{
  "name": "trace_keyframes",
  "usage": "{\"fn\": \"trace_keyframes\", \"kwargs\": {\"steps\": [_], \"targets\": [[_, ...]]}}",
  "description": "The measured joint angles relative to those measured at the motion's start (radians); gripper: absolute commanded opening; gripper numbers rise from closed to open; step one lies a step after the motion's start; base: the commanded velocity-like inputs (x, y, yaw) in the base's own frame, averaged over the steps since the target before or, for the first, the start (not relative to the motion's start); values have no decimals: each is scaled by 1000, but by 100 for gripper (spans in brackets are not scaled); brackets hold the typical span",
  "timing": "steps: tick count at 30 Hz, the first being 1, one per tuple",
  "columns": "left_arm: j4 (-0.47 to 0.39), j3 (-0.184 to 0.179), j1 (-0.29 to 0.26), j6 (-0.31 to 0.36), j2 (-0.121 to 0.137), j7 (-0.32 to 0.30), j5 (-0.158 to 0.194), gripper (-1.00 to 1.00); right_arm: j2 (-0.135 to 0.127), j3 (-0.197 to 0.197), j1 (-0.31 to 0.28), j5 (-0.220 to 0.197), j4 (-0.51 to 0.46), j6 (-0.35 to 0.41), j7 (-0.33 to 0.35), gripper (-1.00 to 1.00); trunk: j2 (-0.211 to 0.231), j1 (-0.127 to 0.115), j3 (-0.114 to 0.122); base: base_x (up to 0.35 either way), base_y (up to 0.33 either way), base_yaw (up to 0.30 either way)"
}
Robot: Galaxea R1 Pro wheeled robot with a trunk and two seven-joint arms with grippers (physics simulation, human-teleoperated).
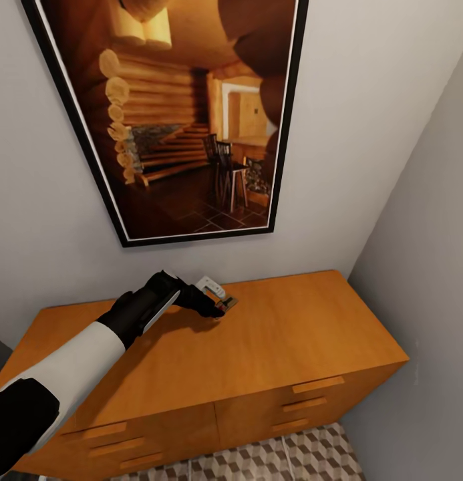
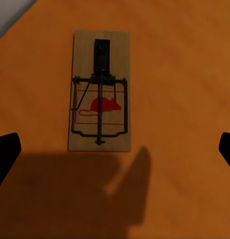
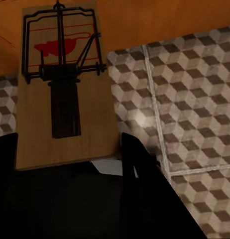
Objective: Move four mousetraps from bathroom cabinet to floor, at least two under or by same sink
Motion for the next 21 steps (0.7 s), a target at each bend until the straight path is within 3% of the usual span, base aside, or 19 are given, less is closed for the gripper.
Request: {"fn": "trace_keyframes", "kwargs": {"steps": [21], "targets": [[-24,4,0,4,1,2,-2,100,1,0,0,0,0,13,0,-100,0,0,-21,0,0,0]]}}
